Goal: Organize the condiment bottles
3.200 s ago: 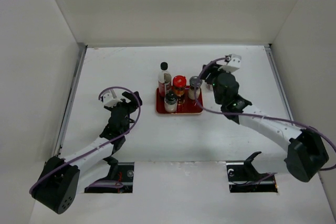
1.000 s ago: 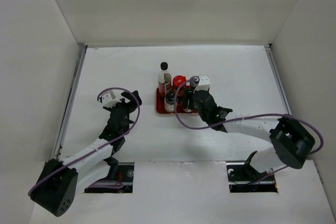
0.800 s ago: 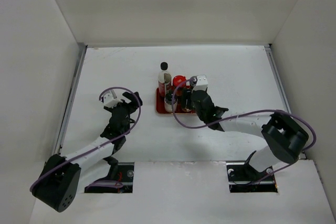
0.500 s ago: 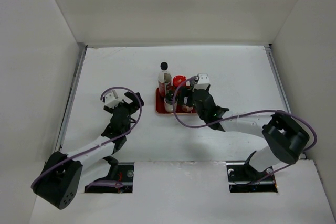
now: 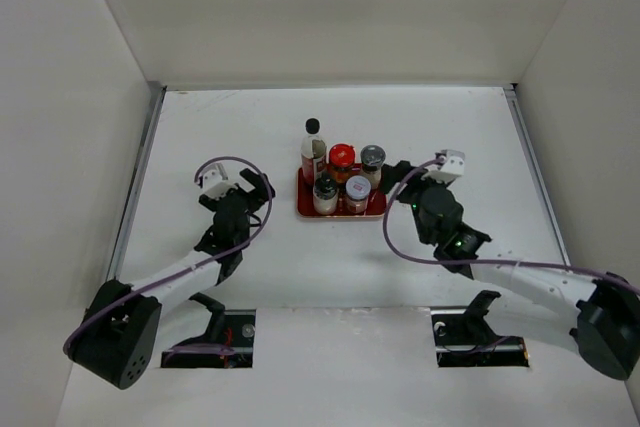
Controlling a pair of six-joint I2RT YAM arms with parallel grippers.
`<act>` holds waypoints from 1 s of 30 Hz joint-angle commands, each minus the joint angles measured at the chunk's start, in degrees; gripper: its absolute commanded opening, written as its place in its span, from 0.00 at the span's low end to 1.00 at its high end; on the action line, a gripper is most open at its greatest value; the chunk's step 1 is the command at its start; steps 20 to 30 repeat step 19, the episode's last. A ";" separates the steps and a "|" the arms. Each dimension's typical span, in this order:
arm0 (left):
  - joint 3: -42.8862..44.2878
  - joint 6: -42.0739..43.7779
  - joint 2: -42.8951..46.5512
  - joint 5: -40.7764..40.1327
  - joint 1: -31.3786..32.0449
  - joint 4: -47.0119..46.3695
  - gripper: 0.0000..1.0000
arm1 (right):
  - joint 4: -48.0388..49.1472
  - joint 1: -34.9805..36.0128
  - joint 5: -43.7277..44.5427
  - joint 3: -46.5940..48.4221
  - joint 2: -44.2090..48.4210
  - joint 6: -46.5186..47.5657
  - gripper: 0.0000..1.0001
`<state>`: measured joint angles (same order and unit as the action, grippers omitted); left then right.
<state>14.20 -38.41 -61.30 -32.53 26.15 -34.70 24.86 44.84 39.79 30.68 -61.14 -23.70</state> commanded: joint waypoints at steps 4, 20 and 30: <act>9.60 -1.14 -1.01 -1.21 -1.15 13.39 1.00 | -3.32 -4.88 5.47 -9.13 9.72 -14.51 1.00; 25.53 -3.25 -1.73 -1.03 -0.19 39.79 1.00 | -2.89 -7.97 1.43 -11.43 8.59 -18.57 1.00; 25.53 -3.25 -1.73 -1.03 -0.19 39.79 1.00 | -2.89 -7.97 1.43 -11.43 8.59 -18.57 1.00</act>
